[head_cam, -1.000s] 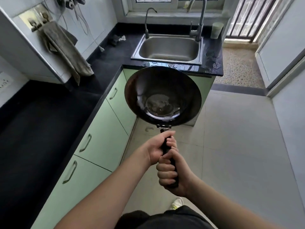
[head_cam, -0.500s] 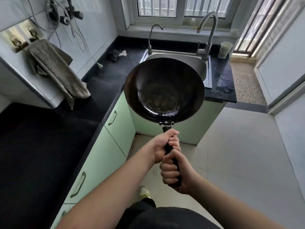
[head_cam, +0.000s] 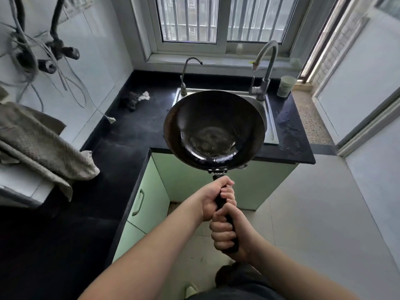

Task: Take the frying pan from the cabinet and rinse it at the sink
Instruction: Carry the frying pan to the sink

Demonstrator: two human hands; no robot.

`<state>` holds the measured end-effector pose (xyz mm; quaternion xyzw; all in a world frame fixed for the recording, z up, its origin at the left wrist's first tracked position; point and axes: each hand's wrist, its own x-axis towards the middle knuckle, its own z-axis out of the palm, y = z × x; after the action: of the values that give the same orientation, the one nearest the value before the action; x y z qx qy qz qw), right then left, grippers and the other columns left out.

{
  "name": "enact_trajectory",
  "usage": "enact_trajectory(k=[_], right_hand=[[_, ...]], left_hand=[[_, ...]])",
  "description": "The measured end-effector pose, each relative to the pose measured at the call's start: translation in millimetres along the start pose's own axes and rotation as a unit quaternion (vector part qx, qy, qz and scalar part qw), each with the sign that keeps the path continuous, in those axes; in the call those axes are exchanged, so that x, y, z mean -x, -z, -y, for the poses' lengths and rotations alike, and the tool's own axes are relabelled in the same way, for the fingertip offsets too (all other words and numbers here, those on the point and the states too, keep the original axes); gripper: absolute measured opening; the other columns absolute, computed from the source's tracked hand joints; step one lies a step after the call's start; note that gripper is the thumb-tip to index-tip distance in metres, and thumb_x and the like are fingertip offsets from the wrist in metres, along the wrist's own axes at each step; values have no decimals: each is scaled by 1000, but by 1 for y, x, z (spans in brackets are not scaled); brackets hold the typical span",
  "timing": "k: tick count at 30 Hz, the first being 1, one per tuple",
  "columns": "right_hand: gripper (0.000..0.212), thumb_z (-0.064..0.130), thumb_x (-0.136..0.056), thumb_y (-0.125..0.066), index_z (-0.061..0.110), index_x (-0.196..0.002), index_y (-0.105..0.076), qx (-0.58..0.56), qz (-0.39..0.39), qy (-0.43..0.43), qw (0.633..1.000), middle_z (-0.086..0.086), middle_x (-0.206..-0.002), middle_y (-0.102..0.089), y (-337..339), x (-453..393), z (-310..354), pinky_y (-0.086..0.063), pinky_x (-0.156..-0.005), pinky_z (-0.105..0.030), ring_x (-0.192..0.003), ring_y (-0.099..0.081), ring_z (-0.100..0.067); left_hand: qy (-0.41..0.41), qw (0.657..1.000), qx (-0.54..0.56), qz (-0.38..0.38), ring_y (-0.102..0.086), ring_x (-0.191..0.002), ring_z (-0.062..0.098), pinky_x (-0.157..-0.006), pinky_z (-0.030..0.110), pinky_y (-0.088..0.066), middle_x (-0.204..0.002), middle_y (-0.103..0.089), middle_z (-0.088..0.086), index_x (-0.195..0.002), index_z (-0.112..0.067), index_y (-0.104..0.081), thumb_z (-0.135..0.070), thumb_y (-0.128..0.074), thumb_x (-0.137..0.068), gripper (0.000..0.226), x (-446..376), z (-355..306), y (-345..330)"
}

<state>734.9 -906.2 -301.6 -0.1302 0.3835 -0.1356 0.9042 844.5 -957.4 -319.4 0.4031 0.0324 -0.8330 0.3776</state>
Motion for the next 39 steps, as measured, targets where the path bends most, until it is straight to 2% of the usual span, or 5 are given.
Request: enact_trajectory(k=[10, 19, 22, 27, 39], right_hand=[[26, 18, -75, -43, 20, -53, -31, -55, -14, -16, 998, 7, -42, -22, 18, -55, 111, -15, -30, -9, -26, -19, -5], [33, 20, -79, -43, 18, -47, -36, -110, -18, -67, 992, 8, -40, -23, 33, -101, 201, -15, -29, -9, -25, -20, -5], [34, 21, -80, -45, 17, -47, -38, -143, -12, -81, 986, 8, -39, -24, 31, -115, 218, -15, -28, -9, -24, -21, -4], [33, 23, -81, -46, 16, -49, -39, -162, -28, -80, 983, 7, -39, -25, 22, -145, 240, -15, -27, -9, -24, -21, -4], [39, 25, -81, -51, 15, -47, -37, -263, -88, -60, 959, 8, -38, -25, -11, -207, 255, -13, -30, -8, -23, -23, -5]], left_hand=[[24, 999, 10, -31, -30, -26, 6, -34, 15, -32, -36, -29, -9, -49, -18, -32, -15, -42, -92, 44, -86, -87, -32], [33, 996, 51, -67, -33, -24, 6, -31, 14, -33, -34, -33, -6, -40, -14, -35, -13, -38, -94, 54, -152, -156, -52], [43, 994, 73, -63, -35, -26, 6, -35, 10, -27, -35, -35, -5, -40, -12, -36, -8, -43, -85, 46, -163, -174, -49], [59, 993, 77, -61, -36, -27, 6, -35, 10, -25, -36, -36, -6, -42, -13, -37, -13, -39, -94, 52, -182, -210, -34], [148, 987, 47, -45, -34, -26, 8, -37, 14, -24, -35, -35, -2, -41, -10, -38, -9, -42, -92, 51, -210, -265, 6]])
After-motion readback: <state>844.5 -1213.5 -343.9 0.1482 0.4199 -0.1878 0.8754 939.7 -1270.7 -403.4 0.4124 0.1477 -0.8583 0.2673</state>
